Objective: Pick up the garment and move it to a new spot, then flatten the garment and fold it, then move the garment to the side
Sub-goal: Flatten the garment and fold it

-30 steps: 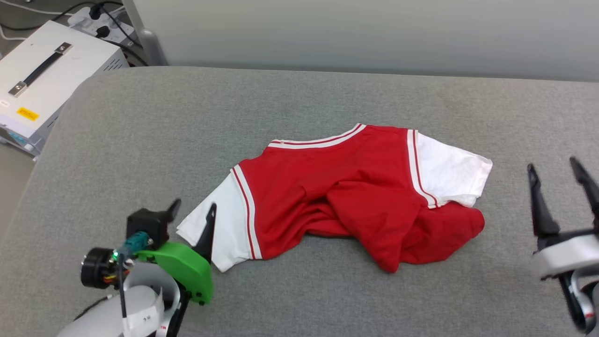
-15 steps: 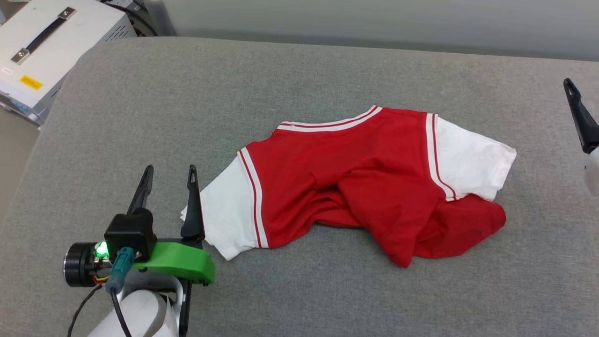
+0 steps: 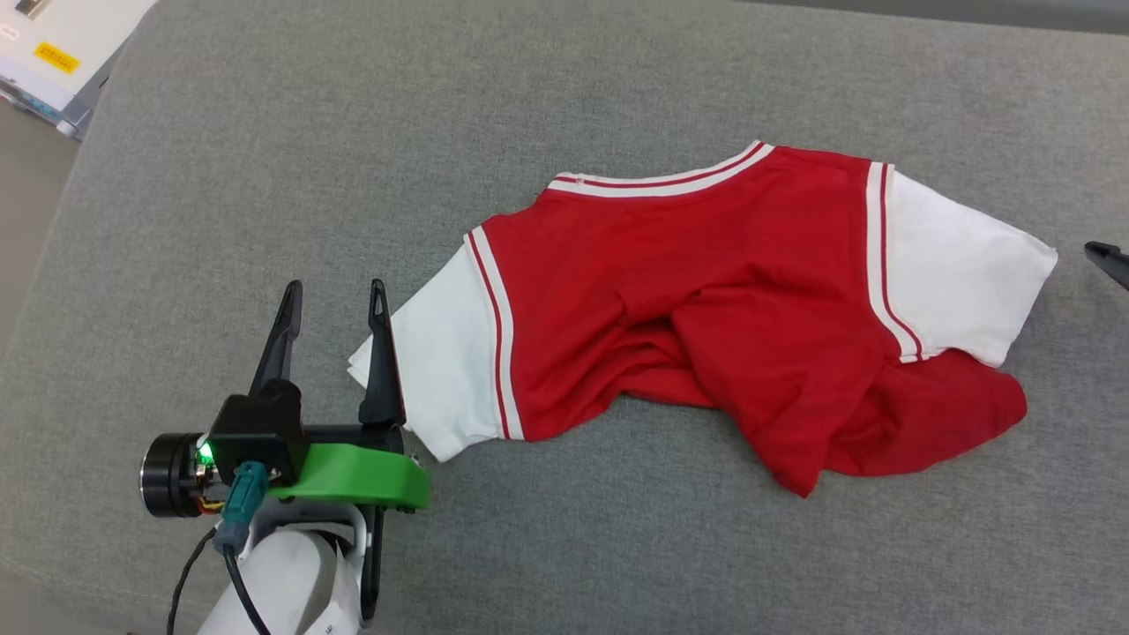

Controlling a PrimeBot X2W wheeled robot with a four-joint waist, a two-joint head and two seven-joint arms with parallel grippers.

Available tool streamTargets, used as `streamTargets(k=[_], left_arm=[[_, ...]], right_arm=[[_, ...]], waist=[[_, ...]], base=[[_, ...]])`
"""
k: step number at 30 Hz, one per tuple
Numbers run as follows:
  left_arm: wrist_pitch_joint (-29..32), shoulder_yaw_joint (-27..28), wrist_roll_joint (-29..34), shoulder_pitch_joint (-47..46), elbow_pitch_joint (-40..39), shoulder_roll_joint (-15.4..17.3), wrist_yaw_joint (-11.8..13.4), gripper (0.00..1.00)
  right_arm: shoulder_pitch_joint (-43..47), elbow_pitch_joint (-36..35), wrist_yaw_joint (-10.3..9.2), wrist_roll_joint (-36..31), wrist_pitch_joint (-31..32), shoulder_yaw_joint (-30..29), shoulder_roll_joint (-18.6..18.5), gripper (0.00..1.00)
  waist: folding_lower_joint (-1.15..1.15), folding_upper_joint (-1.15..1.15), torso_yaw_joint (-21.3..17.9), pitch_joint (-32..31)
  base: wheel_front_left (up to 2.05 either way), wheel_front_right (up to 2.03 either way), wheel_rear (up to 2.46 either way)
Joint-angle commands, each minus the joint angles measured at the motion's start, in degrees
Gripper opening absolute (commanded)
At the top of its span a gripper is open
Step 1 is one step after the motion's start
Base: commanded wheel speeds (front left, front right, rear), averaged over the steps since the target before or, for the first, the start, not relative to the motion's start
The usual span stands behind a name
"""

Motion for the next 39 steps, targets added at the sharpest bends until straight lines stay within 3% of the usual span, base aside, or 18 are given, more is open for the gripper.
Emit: streamTargets(k=[1,8,18,19,29,39], left_arm=[[-0.32,0.89,1.08,-0.02,0.28,-1.16,-1.18,1.00],[-0.32,4.35,4.85,-1.68,1.69,-5.42,-5.89,1.00],[-0.32,9.09,8.59,-1.80,3.93,-9.34,-10.28,1.00],[-0.32,9.73,8.83,-1.66,4.19,-9.51,-10.71,1.00],[-0.32,15.15,10.27,-2.67,6.56,-8.61,-14.93,1.00],[1.48,16.98,7.94,-8.97,12.06,-2.85,-22.18,1.00]], right_arm=[[-1.87,0.92,-0.04,1.31,1.16,0.75,0.47,1.00],[-5.02,5.32,-0.04,1.54,2.18,5.41,2.55,1.00],[-2.23,10.77,-0.04,3.24,-3.30,12.42,3.25,1.00],[-2.60,10.85,-0.04,2.92,-4.88,12.85,3.00,0.00],[-4.28,10.67,-0.04,2.85,-18.24,13.75,0.70,0.00],[1.12,5.42,-0.04,5.19,-23.22,12.29,-4.50,0.00]], waist=[[0.00,0.25,1.34,2.96],[0.00,0.25,2.61,6.05],[0.00,0.25,2.20,5.90],[0.00,0.25,1.91,5.60],[0.00,0.25,-0.95,0.21],[0.00,0.25,-4.04,-3.47]], base=[[0.00,0.00,0.00],[0.00,0.00,0.00],[0.00,0.00,0.00],[0.00,0.00,0.00],[0.00,0.00,0.00],[0.00,0.00,0.00]])
